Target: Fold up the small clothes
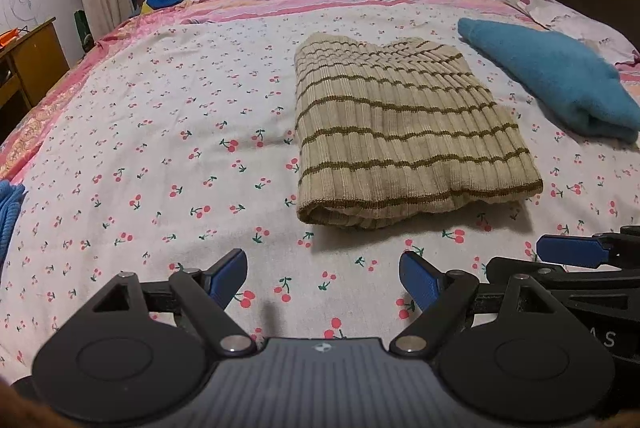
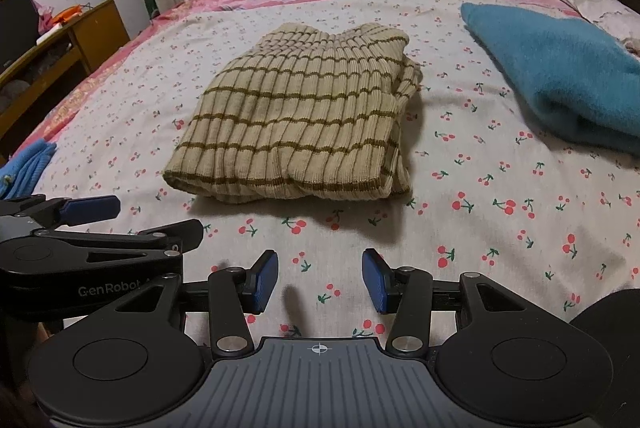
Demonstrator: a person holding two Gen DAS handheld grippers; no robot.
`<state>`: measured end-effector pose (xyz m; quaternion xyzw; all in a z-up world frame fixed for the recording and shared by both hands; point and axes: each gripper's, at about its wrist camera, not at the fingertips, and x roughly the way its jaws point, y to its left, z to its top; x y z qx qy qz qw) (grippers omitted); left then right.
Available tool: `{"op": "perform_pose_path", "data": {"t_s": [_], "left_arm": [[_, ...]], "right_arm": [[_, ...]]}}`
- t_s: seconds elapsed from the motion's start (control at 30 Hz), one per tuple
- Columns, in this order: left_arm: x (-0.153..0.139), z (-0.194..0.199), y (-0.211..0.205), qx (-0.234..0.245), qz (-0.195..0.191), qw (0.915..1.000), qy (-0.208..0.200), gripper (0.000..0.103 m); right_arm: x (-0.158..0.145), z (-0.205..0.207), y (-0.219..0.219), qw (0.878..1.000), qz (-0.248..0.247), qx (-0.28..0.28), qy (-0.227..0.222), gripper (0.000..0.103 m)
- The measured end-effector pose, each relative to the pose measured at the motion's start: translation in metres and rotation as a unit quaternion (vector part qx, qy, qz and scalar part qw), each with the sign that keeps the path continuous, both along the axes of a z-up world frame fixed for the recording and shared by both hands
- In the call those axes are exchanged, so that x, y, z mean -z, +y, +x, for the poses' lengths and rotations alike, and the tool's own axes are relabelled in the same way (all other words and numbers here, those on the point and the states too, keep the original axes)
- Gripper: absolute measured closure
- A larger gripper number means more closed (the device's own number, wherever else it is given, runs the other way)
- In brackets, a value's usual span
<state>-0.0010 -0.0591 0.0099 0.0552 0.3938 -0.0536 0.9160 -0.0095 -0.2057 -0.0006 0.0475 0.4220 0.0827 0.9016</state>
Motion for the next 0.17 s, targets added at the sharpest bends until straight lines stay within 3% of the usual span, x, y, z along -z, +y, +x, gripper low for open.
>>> {"op": "perform_pose_path", "data": {"t_s": [0.17], "left_arm": [[0.0004,-0.0006,-0.0001,-0.001,0.003,1.0,0.001,0.014]], "right_arm": [[0.0008,0.0001,0.0003,1.0,0.0,0.0,0.001,0.057]]}}
